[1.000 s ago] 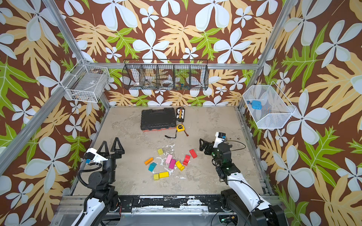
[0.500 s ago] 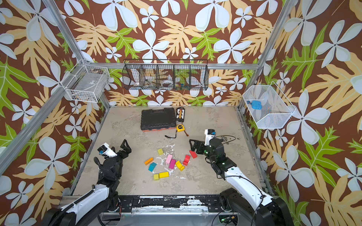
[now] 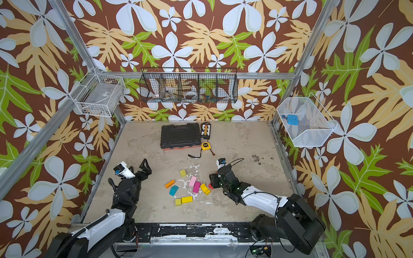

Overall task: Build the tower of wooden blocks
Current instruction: 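Lower the right gripper onto the red arch block and close on it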

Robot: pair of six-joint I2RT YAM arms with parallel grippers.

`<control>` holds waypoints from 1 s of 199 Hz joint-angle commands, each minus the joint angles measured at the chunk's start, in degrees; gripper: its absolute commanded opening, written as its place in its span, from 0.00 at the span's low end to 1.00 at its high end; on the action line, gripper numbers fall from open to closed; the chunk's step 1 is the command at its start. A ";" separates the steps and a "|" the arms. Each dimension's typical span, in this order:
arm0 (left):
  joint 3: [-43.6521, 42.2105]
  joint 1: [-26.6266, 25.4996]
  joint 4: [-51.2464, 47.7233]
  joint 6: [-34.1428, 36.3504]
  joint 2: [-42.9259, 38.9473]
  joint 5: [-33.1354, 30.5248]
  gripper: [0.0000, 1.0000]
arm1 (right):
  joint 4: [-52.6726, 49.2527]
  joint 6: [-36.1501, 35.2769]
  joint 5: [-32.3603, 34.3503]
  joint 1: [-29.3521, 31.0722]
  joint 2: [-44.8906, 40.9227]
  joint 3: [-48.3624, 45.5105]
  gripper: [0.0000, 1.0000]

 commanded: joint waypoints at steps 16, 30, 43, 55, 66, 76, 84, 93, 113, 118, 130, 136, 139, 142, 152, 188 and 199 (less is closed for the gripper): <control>0.25 0.04 1.86 0.48 -0.25 0.19 1.00 | 3.71 -2.29 -1.02 0.30 0.87 -0.71 0.55; 0.16 0.04 1.93 0.43 -0.41 0.31 1.00 | 3.86 -2.99 -1.42 0.52 1.56 -0.30 0.55; 0.15 0.05 2.22 0.73 -0.28 0.84 1.00 | 3.71 -3.76 -1.50 1.23 2.61 0.42 0.53; 0.06 0.08 2.83 0.93 -0.06 1.31 1.00 | 3.42 -4.40 -1.11 1.93 3.77 1.12 0.52; 0.11 0.10 3.03 1.02 0.19 1.49 1.00 | 3.02 -4.77 -0.38 2.51 4.86 1.65 0.50; 0.23 0.03 3.07 1.17 0.35 1.68 1.00 | 2.79 -5.04 0.23 2.94 5.71 2.13 0.49; 0.24 0.04 3.06 1.16 0.41 1.76 1.00 | 2.58 -5.21 0.54 3.15 6.40 2.44 0.47; 0.24 0.03 3.14 1.25 0.41 1.93 1.00 | 2.17 -5.35 1.17 3.09 7.15 2.89 0.46; 0.20 0.05 3.15 1.23 0.34 1.92 1.00 | 1.08 -5.75 3.09 3.17 8.06 3.50 0.45; 0.15 0.03 3.18 1.25 0.32 1.87 1.00 | 0.94 -5.83 3.62 3.17 8.15 3.59 0.45; 0.15 0.09 3.17 1.26 0.33 2.01 1.00 | 0.81 -6.00 4.46 3.20 8.21 3.51 0.45; 0.11 0.08 3.15 1.26 0.35 2.00 1.00 | 0.69 -6.16 4.86 3.17 8.22 3.51 0.45; 0.10 0.04 3.20 1.22 0.35 2.01 1.00 | 0.68 -6.18 5.00 3.20 8.22 3.53 0.45; 0.15 0.08 3.18 1.26 0.34 2.01 1.00 | 0.70 -6.19 5.17 3.16 8.22 3.55 0.45; 0.15 0.11 3.18 1.24 0.30 2.03 1.00 | 0.35 -6.37 5.92 3.22 8.22 3.59 0.45; 0.15 0.05 3.24 1.29 0.39 2.05 1.00 | -0.19 -6.85 7.41 3.24 8.48 3.72 0.45; 0.15 0.03 3.25 1.29 0.29 2.07 1.00 | -0.13 -6.98 7.32 3.20 8.78 3.71 0.45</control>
